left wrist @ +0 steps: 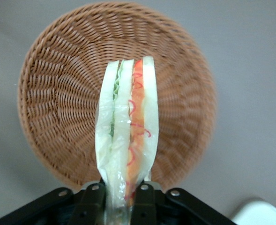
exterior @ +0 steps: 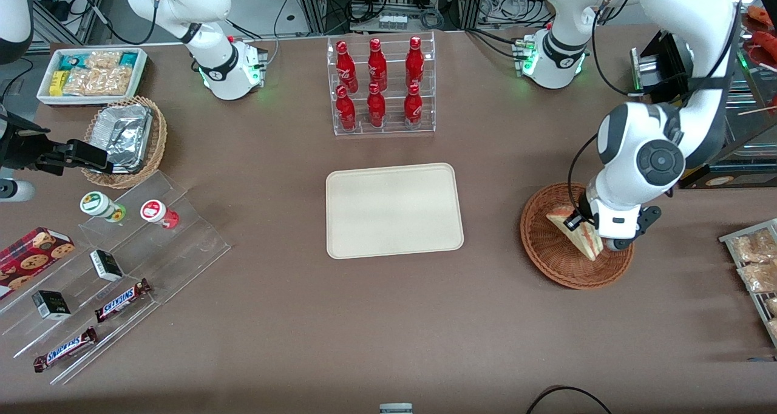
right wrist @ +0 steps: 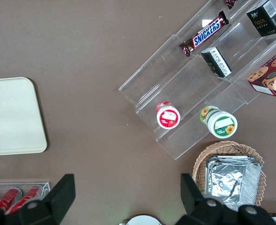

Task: Place sandwich from basket to tray
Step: 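Carry the held sandwich from the basket over the cream tray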

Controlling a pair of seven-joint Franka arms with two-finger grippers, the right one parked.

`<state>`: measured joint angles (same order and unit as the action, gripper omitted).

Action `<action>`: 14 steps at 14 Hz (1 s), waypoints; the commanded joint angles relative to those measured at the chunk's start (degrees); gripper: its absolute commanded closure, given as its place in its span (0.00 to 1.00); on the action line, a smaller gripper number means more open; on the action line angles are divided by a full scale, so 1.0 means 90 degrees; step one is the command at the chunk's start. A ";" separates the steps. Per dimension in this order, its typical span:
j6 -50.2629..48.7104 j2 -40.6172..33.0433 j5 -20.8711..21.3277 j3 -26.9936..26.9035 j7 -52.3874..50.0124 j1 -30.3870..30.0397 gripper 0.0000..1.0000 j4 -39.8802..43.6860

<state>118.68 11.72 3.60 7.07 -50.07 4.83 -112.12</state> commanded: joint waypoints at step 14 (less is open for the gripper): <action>-0.0844 0.2154 0.0176 0.1285 -0.0179 0.2392 1.00 0.2917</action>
<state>110.41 28.57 3.87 19.12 -51.10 23.44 -88.80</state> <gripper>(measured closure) 0.846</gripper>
